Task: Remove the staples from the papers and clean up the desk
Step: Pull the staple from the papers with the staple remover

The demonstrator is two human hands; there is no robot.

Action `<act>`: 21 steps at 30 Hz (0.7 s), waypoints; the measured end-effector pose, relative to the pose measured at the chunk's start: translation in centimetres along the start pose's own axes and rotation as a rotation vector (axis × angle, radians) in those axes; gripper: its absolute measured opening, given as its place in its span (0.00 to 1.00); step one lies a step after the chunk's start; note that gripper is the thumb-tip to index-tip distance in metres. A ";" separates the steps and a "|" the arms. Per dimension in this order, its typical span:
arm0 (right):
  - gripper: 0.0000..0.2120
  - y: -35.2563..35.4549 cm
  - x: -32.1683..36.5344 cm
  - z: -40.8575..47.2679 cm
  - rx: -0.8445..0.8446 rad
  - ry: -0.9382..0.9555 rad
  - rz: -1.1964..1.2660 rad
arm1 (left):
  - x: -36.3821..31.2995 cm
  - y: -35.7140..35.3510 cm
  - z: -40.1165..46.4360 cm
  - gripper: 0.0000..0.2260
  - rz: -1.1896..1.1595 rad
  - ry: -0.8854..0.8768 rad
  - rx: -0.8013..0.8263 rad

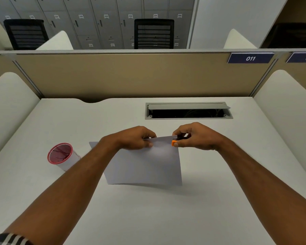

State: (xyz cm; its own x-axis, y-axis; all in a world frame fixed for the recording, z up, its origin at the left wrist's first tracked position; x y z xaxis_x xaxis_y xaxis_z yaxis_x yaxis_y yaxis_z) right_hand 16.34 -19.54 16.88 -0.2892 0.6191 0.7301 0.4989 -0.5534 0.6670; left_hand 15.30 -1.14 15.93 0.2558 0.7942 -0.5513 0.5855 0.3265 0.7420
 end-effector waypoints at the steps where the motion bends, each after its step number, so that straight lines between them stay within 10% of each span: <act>1: 0.14 -0.1 0.0 0.0 -0.003 0.005 0.003 | 0.0 0.0 0.0 0.11 -0.001 -0.001 0.000; 21: 0.13 -0.6 -1.1 0.4 -0.014 -0.010 0.067 | 0.6 -0.3 0.0 0.12 -0.069 0.010 0.013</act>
State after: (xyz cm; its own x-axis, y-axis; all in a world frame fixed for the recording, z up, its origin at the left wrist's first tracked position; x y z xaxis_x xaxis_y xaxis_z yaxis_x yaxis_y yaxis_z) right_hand 16.69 -19.68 15.63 -0.2474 0.5863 0.7714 0.5054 -0.6012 0.6190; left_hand 15.27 -0.74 15.39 0.2068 0.7751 -0.5971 0.6113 0.3741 0.6973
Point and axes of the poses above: each hand's wrist, its own z-axis towards the middle knuckle, its own y-axis out of the back of the hand, x = y × z, the point moved 7 cm from there along z, towards the middle knuckle, and after that the axes turned 2 degrees about y, right-handed, at the moved point
